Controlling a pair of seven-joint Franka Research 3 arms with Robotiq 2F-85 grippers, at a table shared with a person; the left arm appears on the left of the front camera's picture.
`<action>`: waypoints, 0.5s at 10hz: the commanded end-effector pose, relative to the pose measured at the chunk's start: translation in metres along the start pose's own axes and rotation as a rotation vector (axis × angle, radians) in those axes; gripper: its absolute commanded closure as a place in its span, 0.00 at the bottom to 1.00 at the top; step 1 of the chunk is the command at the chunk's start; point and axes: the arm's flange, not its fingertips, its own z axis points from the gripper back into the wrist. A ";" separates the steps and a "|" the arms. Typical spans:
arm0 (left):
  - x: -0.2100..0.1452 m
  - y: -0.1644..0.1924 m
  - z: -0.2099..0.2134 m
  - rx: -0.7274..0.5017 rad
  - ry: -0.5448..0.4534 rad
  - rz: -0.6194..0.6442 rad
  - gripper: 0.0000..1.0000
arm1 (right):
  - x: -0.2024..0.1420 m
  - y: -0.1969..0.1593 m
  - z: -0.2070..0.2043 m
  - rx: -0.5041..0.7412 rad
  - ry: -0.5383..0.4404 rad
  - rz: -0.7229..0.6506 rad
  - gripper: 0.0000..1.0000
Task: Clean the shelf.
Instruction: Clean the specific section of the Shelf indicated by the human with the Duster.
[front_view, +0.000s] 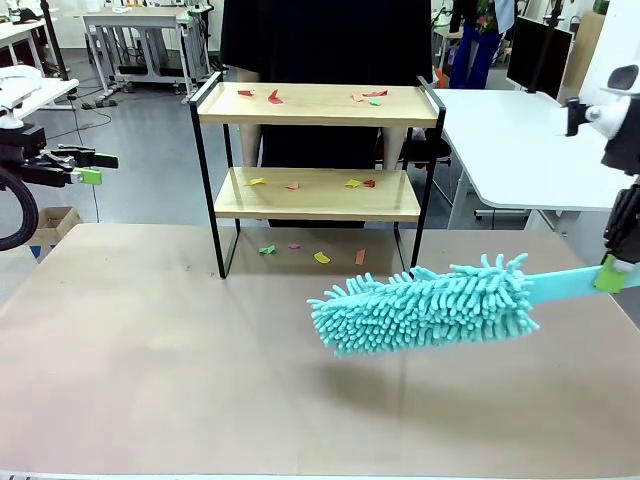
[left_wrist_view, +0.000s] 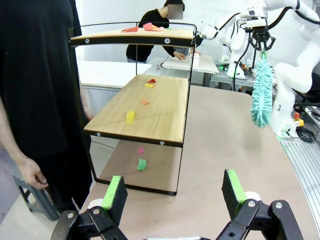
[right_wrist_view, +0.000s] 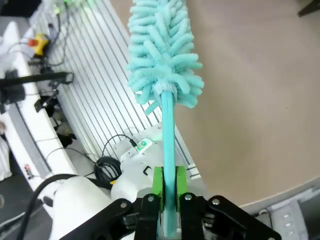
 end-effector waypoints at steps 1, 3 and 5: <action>0.002 -0.001 0.000 0.002 -0.001 -0.008 0.00 | -0.015 -0.016 0.001 0.064 -0.033 0.070 0.87; 0.002 -0.001 0.000 0.002 -0.001 -0.008 0.00 | -0.017 -0.022 -0.005 0.056 0.012 0.085 0.87; 0.002 -0.001 0.000 0.002 -0.001 -0.008 0.00 | -0.016 -0.032 -0.011 0.073 0.045 0.093 0.87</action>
